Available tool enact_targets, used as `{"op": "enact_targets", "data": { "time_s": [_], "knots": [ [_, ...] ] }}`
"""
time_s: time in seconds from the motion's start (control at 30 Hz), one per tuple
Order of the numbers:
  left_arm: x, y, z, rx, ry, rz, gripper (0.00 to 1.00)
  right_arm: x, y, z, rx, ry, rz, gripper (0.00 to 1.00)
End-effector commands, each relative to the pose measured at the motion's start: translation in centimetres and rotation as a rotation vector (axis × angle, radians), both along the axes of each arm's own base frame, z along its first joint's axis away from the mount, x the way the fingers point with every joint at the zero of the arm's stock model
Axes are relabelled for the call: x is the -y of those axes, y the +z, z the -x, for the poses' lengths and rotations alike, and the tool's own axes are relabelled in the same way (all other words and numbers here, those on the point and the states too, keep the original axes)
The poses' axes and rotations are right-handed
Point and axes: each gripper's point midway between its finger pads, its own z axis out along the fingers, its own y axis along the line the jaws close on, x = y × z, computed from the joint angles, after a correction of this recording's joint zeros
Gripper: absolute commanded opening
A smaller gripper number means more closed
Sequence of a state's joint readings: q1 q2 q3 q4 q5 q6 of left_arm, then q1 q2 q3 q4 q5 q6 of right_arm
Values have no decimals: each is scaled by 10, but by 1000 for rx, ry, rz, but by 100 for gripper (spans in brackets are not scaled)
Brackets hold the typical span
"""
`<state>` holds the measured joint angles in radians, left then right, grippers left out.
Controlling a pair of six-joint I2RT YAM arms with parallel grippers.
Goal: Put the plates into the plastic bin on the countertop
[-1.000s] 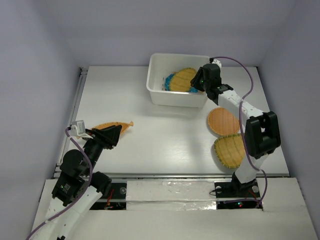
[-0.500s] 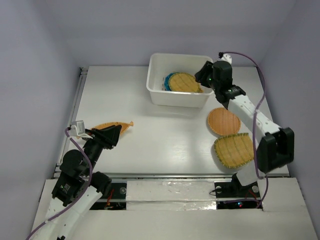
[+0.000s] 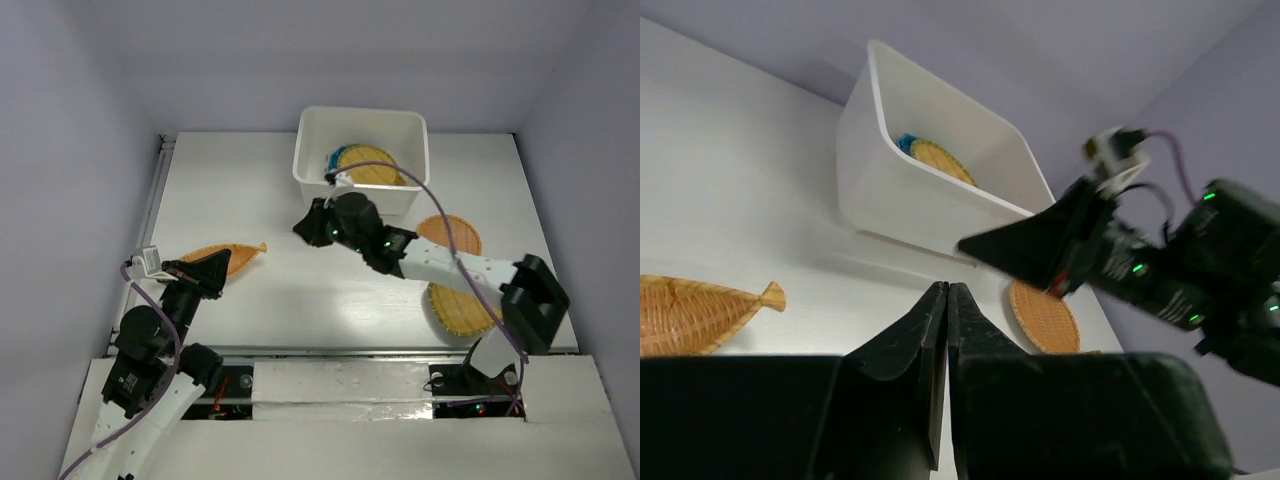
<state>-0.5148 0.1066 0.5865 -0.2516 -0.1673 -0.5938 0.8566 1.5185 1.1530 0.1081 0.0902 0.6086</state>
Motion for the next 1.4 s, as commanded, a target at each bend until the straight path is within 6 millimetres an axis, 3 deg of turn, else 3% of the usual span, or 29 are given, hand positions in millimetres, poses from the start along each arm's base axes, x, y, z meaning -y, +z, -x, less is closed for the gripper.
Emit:
{"op": "enact_targets", "data": {
  "time_s": [0.0, 0.03, 0.07, 0.13, 0.3, 0.43, 0.63, 0.67, 0.7, 0.9, 1.07, 1.17, 1.23, 1.3, 1.33, 1.37],
  "knots": [
    [-8, 12, 1, 46, 36, 38, 2, -50, -12, 24, -21, 91, -55, 20],
    [-8, 12, 1, 47, 36, 40, 4, -62, -20, 27, -35, 107, -40, 39],
    [-8, 13, 1, 48, 35, 41, 9, -76, -48, 29, -69, 125, 2, 50],
    [-7, 11, 1, 44, 34, 36, 14, -97, -53, 30, -87, 139, -21, 70],
    [-6, 12, 0, 43, 29, 32, 22, -127, -102, 25, -210, 122, -72, 77],
    [-4, 10, -1, 36, 20, 26, 24, -145, -125, 17, -275, 103, -101, 76],
    [-3, 9, -1, 34, 17, 23, 25, -168, -136, 5, -335, 78, -160, 72],
    [-3, 9, -1, 34, 17, 23, 25, -171, -145, 5, -348, 80, -153, 71],
    [-3, 9, -2, 33, 18, 21, 25, -176, -141, 2, -351, 81, -170, 71],
    [-2, 9, -2, 32, 16, 20, 26, -187, -158, 1, -402, 83, -190, 63],
    [-2, 9, -2, 32, 16, 20, 26, -189, -172, 1, -433, 72, -198, 45],
    [-3, 9, -2, 33, 19, 21, 26, -187, -175, 3, -439, 70, -205, 29],
    [-3, 9, -2, 33, 21, 21, 26, -185, -168, 3, -426, 72, -233, 12],
    [-3, 9, -2, 34, 20, 23, 26, -179, -156, 6, -408, 70, -257, 5],
    [-4, 10, -2, 35, 22, 24, 26, -178, -145, 5, -387, 74, -285, 2],
    [-4, 10, -1, 36, 22, 25, 26, -175, -121, 5, -358, 75, -321, 0]
  ]
}}
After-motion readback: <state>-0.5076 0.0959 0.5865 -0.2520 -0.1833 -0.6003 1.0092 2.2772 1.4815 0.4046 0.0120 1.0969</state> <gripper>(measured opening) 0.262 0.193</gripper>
